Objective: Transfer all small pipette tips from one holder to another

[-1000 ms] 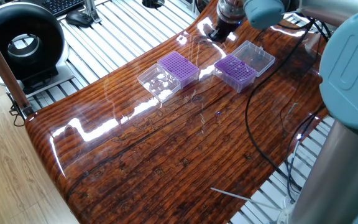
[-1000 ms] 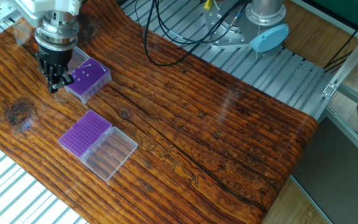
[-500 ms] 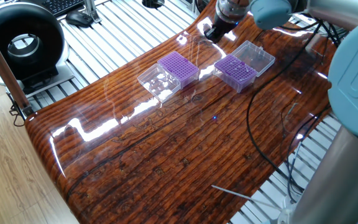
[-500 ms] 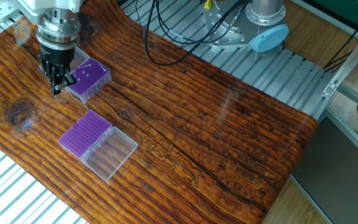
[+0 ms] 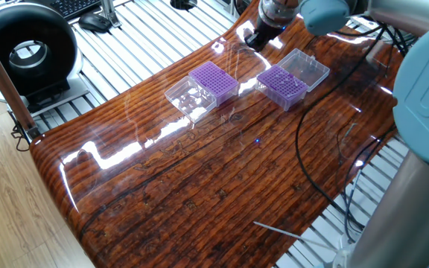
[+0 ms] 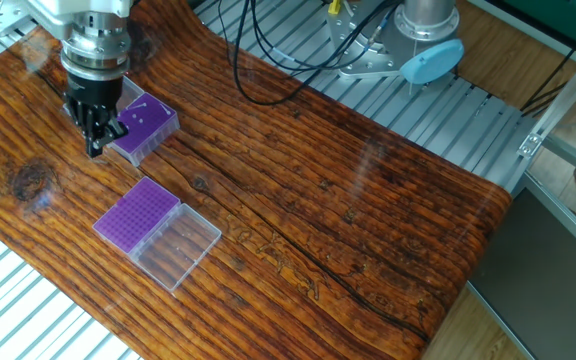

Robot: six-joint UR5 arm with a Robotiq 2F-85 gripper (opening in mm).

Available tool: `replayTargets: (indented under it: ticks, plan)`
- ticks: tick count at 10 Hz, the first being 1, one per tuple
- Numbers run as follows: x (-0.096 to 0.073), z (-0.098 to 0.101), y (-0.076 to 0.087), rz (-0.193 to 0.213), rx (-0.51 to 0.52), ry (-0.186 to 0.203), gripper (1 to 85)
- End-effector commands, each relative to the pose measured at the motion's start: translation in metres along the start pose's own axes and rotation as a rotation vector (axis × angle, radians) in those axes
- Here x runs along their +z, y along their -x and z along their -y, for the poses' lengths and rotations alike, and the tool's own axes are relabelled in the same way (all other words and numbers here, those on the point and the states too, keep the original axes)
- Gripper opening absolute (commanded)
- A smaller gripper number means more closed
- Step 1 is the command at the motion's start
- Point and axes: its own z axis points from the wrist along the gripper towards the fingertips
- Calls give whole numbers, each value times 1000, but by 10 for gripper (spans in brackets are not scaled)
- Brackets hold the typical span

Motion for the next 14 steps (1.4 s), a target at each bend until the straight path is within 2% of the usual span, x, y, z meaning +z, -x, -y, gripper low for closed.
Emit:
replayTargets:
  ticks: [1,3,4,6,10,14]
  plan:
    - [-3,-21,22,86,-25,85,10]
    - [-6,-29,35,137,-46,117,10]
    - [-4,-22,30,116,-46,91,10]
    - [-6,-15,18,102,-37,75,10]
    - [1,3,-6,128,-23,55,10]
    - [-8,8,-22,129,-8,27,10]
